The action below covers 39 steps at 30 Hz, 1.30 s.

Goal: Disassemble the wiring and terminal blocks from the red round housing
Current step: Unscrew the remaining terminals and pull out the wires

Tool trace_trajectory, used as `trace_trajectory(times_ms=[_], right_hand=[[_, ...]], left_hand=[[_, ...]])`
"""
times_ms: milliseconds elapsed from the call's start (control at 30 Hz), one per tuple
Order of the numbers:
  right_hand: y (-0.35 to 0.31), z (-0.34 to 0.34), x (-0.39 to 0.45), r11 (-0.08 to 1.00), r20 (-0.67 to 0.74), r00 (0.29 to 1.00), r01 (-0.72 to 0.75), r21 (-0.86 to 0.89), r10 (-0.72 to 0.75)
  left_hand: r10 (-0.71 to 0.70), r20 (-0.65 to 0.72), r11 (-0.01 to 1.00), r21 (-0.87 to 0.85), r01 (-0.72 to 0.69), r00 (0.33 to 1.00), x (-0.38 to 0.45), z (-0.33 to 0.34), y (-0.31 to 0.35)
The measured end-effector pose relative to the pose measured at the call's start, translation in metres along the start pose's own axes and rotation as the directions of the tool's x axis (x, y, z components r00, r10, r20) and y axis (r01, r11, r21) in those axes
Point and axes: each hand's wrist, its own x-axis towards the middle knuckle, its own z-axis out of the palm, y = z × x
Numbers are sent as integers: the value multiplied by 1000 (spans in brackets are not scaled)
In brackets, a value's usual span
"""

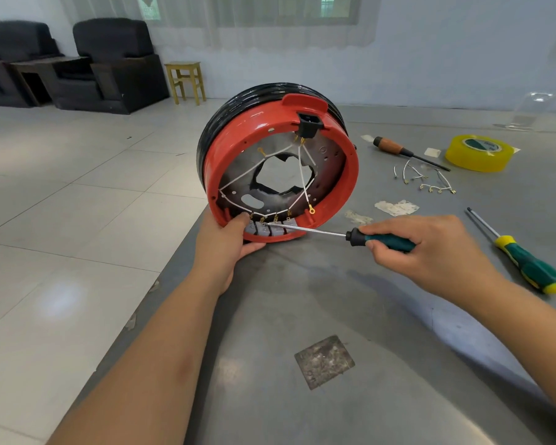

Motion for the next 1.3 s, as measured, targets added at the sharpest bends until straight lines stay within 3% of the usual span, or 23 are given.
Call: trace_trajectory(times_ms=[367, 567, 933, 1300], right_hand=[[-12, -6, 9, 943, 28, 980, 196, -269, -195], [-2, 14, -15, 918, 4, 965, 250, -309, -261], [-4, 40, -36, 909, 32, 966, 251, -334, -255], [-28, 42, -38, 982, 47, 996, 89, -166, -82]], left_hand=[[-48, -47, 998, -45, 46, 998, 1, 3, -2], [-91, -74, 993, -81, 85, 993, 3, 3, -2], [-132, -99, 981, -156, 116, 986, 2, 2, 1], [-157, -130, 967, -224, 125, 979, 4, 2, 2]])
